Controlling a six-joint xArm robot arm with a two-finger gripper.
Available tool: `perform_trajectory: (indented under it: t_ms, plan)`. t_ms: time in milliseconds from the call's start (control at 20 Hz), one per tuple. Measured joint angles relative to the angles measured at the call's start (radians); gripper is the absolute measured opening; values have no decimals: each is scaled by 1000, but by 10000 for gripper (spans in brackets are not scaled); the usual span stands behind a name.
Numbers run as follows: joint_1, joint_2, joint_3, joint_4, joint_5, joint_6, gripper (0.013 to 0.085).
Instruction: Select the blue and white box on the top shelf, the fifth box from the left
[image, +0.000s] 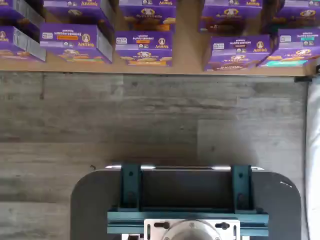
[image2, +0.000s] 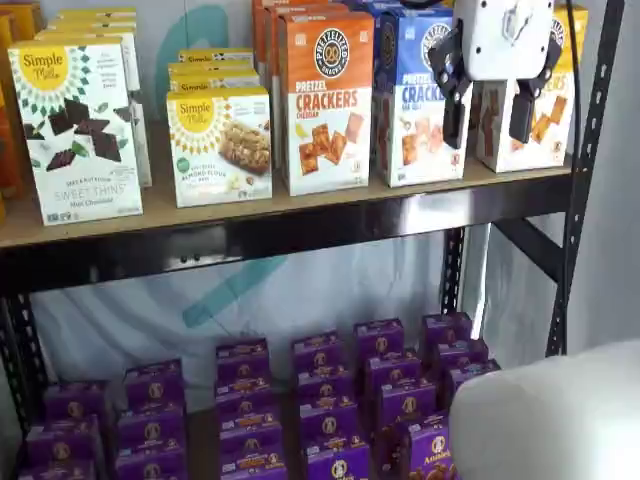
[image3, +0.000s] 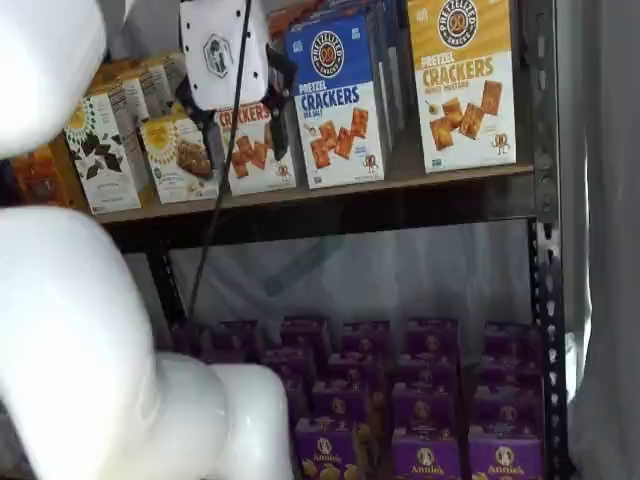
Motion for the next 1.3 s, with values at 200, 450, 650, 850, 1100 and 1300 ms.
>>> perform_trajectory:
  t_ms: [200, 450, 650, 850, 1100, 1300]
  plan:
    - [-85, 17, -13, 95, 35, -40, 850]
    - [-84, 16, -13, 91, 34, -43, 850]
    - [-68, 11, -8, 62, 1, -43, 850]
    - [-55, 17, -3, 16, -85, -51, 850]
    - [-80, 56, -23, -9, -187, -84, 850]
    - [-113, 119, -74, -13, -243, -117, 850]
